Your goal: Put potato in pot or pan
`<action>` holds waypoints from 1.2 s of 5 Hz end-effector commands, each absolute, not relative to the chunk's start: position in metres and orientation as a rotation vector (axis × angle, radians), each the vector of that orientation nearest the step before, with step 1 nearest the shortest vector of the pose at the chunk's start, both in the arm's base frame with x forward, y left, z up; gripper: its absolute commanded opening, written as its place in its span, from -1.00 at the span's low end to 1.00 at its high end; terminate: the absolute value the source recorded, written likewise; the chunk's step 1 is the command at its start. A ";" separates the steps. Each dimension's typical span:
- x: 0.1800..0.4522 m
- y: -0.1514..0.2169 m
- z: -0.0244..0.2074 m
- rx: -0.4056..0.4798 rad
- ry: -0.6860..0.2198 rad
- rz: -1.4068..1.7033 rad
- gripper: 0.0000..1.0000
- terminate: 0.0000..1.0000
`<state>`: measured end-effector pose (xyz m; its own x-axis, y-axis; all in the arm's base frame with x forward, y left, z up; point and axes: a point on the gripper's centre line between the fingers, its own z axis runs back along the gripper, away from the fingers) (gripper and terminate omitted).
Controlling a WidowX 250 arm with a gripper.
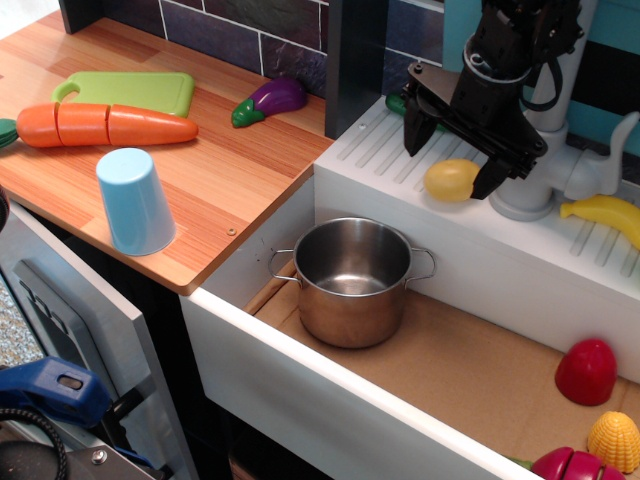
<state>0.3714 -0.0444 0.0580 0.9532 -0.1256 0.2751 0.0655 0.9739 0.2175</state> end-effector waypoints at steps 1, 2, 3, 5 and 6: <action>0.387 -0.039 0.067 0.198 -0.408 -0.127 1.00 -1.00; 0.392 -0.035 0.062 0.158 -0.411 -0.134 1.00 -1.00; 0.392 -0.033 0.051 0.125 -0.420 -0.125 1.00 -1.00; 0.397 -0.028 0.028 0.056 -0.435 -0.109 1.00 -1.00; 0.399 -0.032 0.020 0.038 -0.421 -0.089 -1.00 -1.00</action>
